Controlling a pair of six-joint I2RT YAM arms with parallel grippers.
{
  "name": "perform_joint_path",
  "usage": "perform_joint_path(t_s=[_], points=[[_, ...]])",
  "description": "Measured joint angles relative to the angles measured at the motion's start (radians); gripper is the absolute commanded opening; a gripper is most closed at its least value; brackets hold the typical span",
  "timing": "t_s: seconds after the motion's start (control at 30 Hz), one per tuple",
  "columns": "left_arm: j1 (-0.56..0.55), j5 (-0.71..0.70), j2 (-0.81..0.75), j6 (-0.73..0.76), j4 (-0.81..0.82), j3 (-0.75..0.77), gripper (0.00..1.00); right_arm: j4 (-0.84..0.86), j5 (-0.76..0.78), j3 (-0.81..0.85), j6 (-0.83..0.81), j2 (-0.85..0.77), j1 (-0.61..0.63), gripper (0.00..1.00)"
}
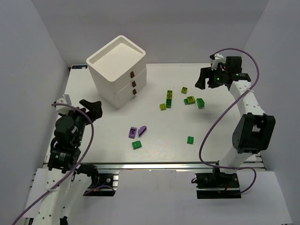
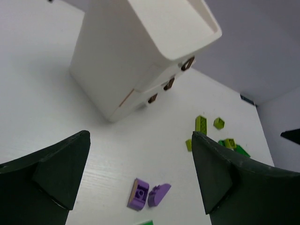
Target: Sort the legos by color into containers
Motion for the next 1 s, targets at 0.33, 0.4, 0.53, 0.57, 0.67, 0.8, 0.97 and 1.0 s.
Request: perform_joint_path(t_s=[0.33,0.4,0.53,0.57,0.67,0.8,0.97,1.0], points=[[0.000,0.171,0.171,-0.090,0.048,-0.127,0.22,-0.022,-0.286,0.115,-0.259,0.089,0.042,0.69],[0.000,0.211,0.224,-0.094,0.065,-0.132,0.18,0.010,-0.338,0.134,-0.271,0.118,0.085,0.31],[0.000,0.267,0.317,-0.075,0.081,-0.128,0.67,0.131,-0.316,0.185,-0.158,0.201,0.217,0.72],[0.000,0.278,0.335,-0.076,0.082,-0.125,0.78,0.164,-0.298,0.187,-0.129,0.215,0.248,0.74],[0.000,0.309,0.354,-0.075,0.082,-0.119,0.85,0.272,-0.251,0.188,-0.057,0.255,0.336,0.78],[0.000,0.336,0.351,-0.076,0.085,-0.114,0.86,0.396,-0.209,0.204,0.026,0.308,0.422,0.81],[0.000,0.358,0.353,-0.076,0.085,-0.114,0.86,0.535,-0.099,0.286,0.095,0.405,0.514,0.80],[0.000,0.362,0.355,-0.076,0.084,-0.114,0.86,0.550,-0.072,0.318,0.108,0.433,0.529,0.80]])
